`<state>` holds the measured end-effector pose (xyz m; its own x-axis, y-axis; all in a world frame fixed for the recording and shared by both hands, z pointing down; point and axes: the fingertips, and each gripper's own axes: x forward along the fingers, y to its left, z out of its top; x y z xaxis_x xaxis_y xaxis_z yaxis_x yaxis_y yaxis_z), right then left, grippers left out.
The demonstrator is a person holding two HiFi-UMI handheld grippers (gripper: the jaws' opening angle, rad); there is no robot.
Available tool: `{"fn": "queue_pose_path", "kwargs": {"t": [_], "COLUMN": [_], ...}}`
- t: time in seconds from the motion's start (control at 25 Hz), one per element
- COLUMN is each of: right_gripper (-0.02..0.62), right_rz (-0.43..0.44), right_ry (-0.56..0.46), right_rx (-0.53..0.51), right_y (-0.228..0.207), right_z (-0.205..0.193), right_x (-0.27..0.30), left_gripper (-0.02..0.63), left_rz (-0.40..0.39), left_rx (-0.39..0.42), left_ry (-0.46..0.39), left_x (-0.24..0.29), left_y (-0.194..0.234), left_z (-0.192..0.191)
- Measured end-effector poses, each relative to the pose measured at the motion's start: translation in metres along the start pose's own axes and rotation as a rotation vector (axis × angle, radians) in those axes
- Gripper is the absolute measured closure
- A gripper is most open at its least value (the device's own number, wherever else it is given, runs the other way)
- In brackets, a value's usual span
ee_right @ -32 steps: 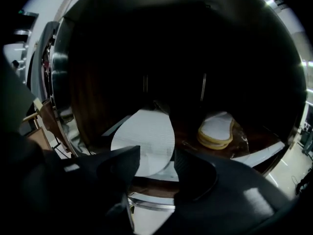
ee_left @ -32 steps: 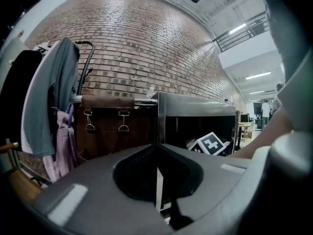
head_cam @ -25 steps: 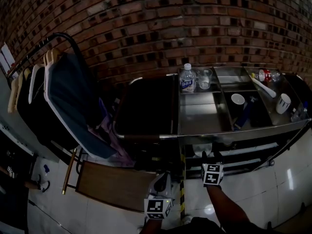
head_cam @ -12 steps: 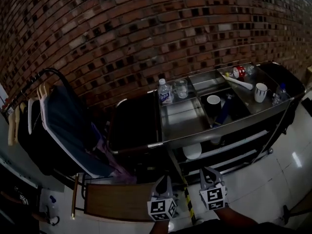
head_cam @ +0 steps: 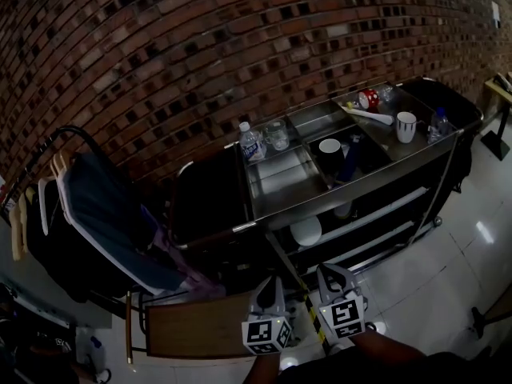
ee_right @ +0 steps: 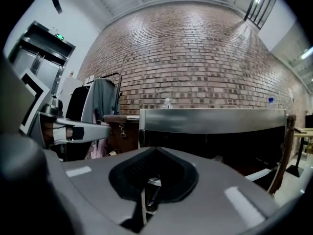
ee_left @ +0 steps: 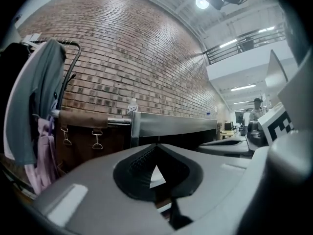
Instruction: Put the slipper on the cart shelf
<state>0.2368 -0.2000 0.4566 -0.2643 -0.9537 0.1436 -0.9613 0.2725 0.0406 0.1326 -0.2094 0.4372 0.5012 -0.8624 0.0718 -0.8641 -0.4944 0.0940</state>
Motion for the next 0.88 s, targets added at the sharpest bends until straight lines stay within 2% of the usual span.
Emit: {"fn": "queue_pose_path", "kwargs": {"t": [0.4, 0.88], "right_gripper": [0.594, 0.594], "right_rz": [0.036, 0.054], "right_ry": [-0.062, -0.075], "right_rx": [-0.03, -0.076], "right_y": [0.023, 0.031], "right_z": [0.017, 0.015], "right_x": [-0.016, -0.028], "left_gripper": [0.589, 0.59], "left_rz": [-0.022, -0.025], "left_rx": [0.031, 0.036], "left_ry": [-0.02, -0.03], "left_x": [-0.013, -0.021], "left_y": [-0.009, -0.023], "left_z": [0.013, 0.01]}}
